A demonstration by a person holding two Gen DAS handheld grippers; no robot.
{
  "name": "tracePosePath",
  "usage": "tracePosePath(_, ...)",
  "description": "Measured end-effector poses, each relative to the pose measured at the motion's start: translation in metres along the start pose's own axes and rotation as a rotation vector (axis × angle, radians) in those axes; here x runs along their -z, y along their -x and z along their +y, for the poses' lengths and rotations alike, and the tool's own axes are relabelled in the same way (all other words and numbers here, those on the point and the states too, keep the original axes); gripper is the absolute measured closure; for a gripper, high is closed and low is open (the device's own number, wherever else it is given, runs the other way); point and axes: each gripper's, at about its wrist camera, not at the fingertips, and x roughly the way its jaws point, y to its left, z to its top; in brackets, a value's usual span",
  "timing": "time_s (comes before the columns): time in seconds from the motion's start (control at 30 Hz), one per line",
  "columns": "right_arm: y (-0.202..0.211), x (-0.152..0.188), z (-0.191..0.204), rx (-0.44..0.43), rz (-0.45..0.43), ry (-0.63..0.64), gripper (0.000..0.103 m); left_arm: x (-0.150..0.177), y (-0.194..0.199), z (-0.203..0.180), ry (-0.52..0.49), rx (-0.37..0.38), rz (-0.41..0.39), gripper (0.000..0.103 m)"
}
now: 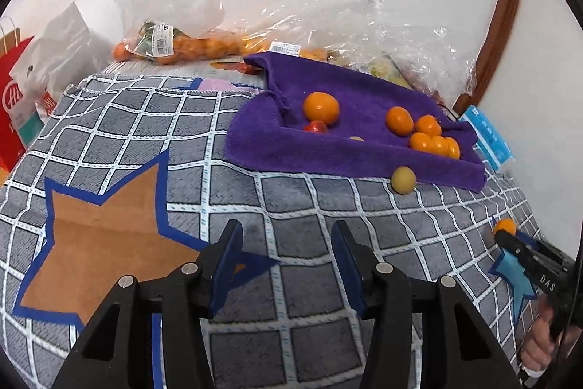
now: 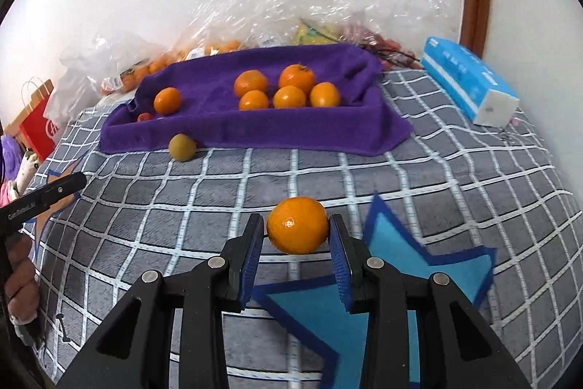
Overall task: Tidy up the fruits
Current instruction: 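Grasp a round orange on the bed with the right tool while the left tool withdraws, then grasp the round yellow-green fruit with the left tool while the right tool holds its orange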
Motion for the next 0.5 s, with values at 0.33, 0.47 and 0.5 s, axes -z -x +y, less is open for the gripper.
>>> tracePosePath(0.33,0.005,-0.006,-0.025,0.03,-0.075,-0.024,0.067,-0.006,-0.001,-0.052,-0.059,0.016,0.036,0.054)
tracePosePath(0.47,0.001,-0.003,-0.032,0.016,-0.07,-0.045,0.067,-0.007,-0.02,-0.07,-0.051,0.017,0.084,0.056)
tracePosePath(0.5,0.001,-0.003,-0.035,0.001,-0.068,-0.06,0.067,-0.007,-0.022,-0.073,-0.051,0.022,0.091,0.056)
